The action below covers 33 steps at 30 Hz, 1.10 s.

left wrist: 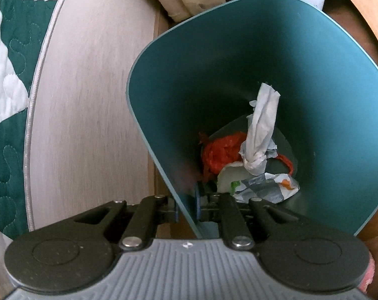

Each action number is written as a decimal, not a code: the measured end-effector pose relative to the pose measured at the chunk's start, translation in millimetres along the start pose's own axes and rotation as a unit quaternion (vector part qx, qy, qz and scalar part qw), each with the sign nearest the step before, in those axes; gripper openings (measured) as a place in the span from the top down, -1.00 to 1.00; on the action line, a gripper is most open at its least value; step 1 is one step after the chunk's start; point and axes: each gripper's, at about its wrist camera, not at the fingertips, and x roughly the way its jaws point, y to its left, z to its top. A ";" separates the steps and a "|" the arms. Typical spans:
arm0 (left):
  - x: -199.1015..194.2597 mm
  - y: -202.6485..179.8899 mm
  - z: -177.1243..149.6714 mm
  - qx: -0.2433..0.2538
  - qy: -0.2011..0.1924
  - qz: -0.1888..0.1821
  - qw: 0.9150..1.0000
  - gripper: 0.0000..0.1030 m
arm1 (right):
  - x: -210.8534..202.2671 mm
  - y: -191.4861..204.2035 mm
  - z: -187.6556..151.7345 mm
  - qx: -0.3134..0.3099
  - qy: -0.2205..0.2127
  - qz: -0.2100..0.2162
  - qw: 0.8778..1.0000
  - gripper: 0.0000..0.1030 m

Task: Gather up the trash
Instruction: 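Carry the snack package into the teal bin and open the right tool, then move the right tool to the floor and grasp the brown wrapper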

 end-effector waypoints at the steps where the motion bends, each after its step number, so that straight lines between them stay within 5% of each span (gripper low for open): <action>1: -0.6 -0.5 0.5 0.002 -0.001 0.000 1.000 0.79 | 8.4 3.1 11.0 0.001 0.000 0.001 1.000 0.20; 10: -0.9 4.0 9.5 -0.024 0.018 -0.012 0.999 0.80 | 80.4 26.1 60.3 0.017 0.040 0.041 0.998 0.19; 18: -0.4 7.8 9.4 -0.041 0.024 -0.016 0.999 0.80 | 129.1 31.4 66.0 0.047 0.071 0.023 0.996 0.14; 20: -1.2 7.9 9.0 -0.040 0.023 -0.017 0.999 0.80 | 134.6 32.2 65.3 0.049 0.072 0.012 0.996 -0.01; 33: -2.1 8.8 7.6 -0.037 0.023 -0.020 0.999 0.80 | 89.5 23.0 36.5 0.066 0.072 0.033 0.995 -0.20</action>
